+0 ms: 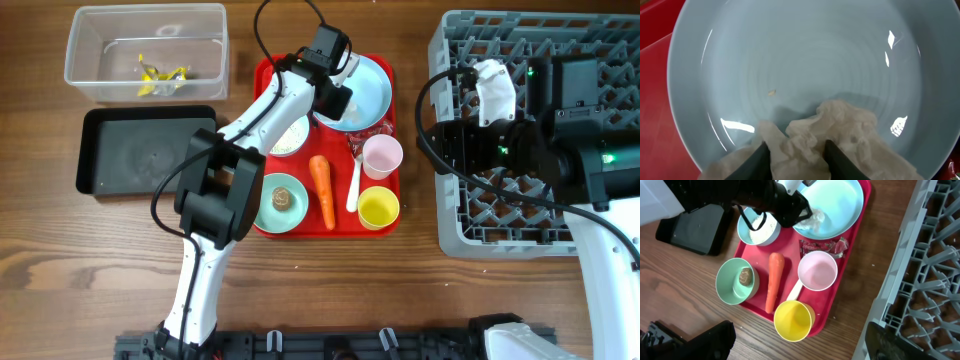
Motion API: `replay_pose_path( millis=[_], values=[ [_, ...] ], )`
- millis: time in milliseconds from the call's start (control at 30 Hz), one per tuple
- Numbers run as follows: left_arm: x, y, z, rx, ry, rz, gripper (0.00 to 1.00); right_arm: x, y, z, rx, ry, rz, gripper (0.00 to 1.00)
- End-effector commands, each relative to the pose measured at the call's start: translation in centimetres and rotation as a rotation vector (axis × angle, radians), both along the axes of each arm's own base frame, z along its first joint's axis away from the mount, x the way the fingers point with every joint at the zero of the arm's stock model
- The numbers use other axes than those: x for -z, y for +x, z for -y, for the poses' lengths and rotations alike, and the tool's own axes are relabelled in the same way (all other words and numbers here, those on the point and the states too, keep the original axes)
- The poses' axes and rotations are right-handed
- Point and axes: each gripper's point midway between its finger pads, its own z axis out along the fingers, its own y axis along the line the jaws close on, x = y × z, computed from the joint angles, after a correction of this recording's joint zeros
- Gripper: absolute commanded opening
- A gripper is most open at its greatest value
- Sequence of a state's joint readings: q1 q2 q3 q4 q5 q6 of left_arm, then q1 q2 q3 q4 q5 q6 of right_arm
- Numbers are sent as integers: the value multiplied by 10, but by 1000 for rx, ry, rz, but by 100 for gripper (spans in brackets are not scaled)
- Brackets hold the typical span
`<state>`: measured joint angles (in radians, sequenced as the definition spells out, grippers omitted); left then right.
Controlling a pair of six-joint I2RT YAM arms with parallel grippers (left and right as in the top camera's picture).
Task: Sort waste into correct bins and load items into the dishwasher rack
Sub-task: 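Move the left gripper to the tissue on the blue plate and grasp it, then carry the tissue with the left gripper and drop it into the clear bin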
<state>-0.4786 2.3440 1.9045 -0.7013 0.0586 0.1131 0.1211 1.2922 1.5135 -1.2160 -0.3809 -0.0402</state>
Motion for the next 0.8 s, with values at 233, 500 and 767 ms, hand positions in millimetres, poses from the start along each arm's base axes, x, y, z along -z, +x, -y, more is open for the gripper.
replay_pose_path(
  millis=[233,500,767],
  values=[
    [-25,10,6,9,-37,54,4,5,1,0,-8,-13,-12,85],
    [-165,23,-25,-93,-149,250,4,5,1,0,-9,-14,-10,86],
    [-214,46,-123,-270,-154,339,4,5,1,0,-9,-13,-10,86]
  ],
)
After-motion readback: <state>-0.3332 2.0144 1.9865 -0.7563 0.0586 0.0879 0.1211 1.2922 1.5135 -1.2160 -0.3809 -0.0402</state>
